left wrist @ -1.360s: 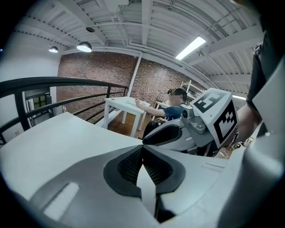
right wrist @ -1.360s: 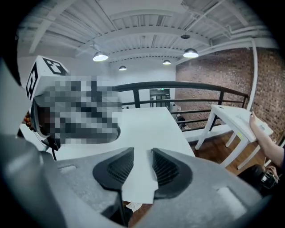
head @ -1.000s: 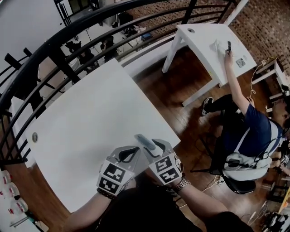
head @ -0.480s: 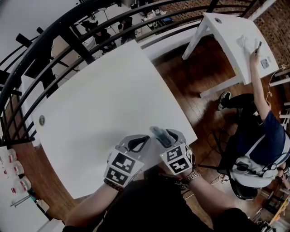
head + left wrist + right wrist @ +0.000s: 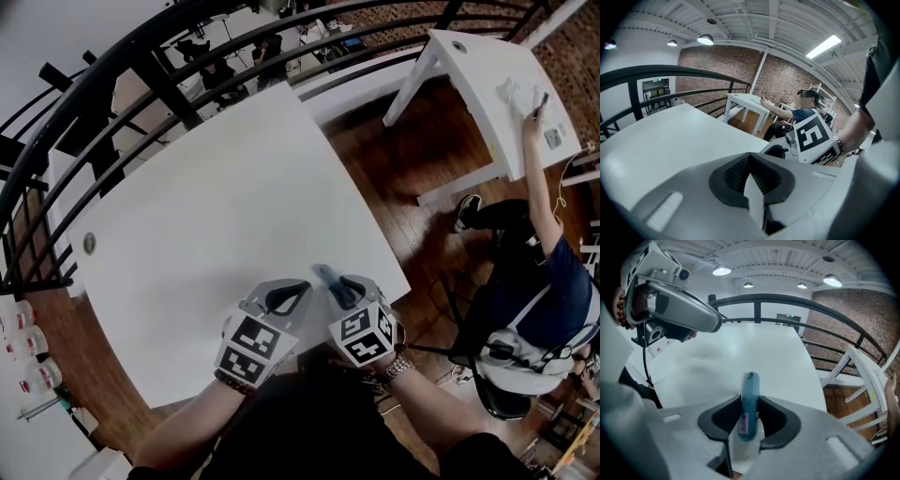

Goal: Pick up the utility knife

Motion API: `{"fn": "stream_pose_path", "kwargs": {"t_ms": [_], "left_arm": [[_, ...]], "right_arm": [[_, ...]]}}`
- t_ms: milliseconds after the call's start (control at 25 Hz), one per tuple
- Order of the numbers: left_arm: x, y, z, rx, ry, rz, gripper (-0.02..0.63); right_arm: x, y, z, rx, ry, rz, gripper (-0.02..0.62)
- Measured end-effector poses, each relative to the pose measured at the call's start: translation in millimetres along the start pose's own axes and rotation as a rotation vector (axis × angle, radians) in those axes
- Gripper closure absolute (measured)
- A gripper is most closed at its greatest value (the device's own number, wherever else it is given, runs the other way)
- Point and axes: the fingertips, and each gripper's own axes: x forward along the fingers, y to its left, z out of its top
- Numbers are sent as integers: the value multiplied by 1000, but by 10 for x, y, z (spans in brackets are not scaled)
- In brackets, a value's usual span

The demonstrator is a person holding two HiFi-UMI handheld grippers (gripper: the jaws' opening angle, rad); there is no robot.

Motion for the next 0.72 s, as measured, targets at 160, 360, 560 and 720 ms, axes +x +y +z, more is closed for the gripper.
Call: {"fn": "stream_pose_path", "kwargs": {"t_ms": [160, 360, 560, 720], "left_arm": [[-55, 2, 15, 7, -10, 19, 589], [-191, 14, 20, 4, -37, 52, 589], [-406, 2, -34, -15, -65, 89, 589], [-638, 36, -52, -18, -102, 121, 589]], "right_arm": [[-51, 42, 54, -5, -26, 4, 485], [-159, 97, 211, -21, -78, 6, 486], [-294, 229, 441, -56, -142, 6, 486], [-394, 419, 619, -82, -175, 12, 486]]}}
